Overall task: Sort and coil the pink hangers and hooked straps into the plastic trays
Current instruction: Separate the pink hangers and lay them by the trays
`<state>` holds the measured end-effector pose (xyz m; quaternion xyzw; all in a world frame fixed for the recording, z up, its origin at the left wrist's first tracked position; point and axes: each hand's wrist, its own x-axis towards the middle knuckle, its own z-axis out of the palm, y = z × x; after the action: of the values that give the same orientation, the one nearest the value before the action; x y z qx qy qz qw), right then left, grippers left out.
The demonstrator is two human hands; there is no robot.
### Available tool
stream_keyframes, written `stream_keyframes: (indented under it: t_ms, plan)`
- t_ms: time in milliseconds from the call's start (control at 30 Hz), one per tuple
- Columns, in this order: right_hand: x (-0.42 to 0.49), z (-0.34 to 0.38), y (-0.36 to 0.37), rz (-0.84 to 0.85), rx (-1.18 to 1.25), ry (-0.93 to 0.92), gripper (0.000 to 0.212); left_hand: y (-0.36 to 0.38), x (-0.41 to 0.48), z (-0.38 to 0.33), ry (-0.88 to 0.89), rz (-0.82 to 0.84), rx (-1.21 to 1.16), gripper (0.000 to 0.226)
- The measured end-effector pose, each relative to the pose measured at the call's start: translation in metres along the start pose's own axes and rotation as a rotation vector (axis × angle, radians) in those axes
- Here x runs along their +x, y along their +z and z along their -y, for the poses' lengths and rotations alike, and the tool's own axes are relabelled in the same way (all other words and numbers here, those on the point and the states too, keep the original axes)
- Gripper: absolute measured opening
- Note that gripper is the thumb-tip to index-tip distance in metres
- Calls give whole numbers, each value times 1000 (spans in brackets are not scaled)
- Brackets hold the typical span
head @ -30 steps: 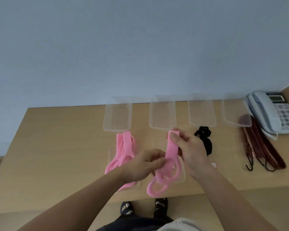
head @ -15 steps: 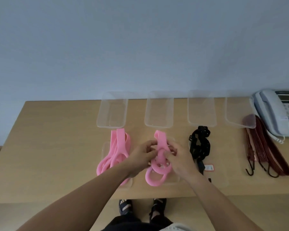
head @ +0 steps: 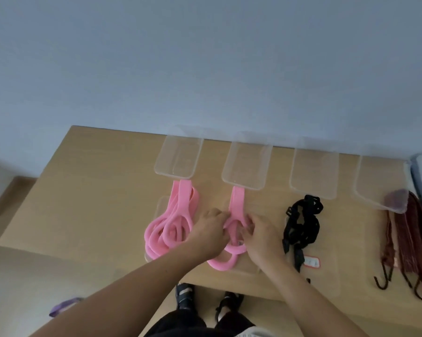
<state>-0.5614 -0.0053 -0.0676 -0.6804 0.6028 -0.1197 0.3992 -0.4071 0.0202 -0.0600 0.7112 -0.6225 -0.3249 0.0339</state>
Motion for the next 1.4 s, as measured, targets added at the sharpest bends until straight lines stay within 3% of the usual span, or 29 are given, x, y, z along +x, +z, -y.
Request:
stream_keyframes:
  t_ms: [100,333,533,633,700,833,1067,1400]
  plan:
    - [-2,-5,0,-39,-165,-91,18,1,-7,2,-58,31,-55,51]
    - [-2,8,-10,68,-415,-181,16,-18,-26,3,-20,114,-42,45]
    - [-25,63,0,76,-531,-346,43,-52,-88,28,-84,-185,-126,42]
    - [-55,100,31,181,-534,-530,34,-57,-152,61,-141,-342,-307,37]
    - [-82,123,62,267,-502,-654,33,-50,-206,89,-238,-435,-363,38]
    - [-151,159,123,416,-527,-789,55,-16,-320,146,-450,-557,-385,42]
    - [-267,218,215,628,-585,-1100,59,54,-503,202,-821,-702,-456,43]
    - [-353,293,327,942,-698,-1417,60,93,-619,239,-1190,-869,-565,44]
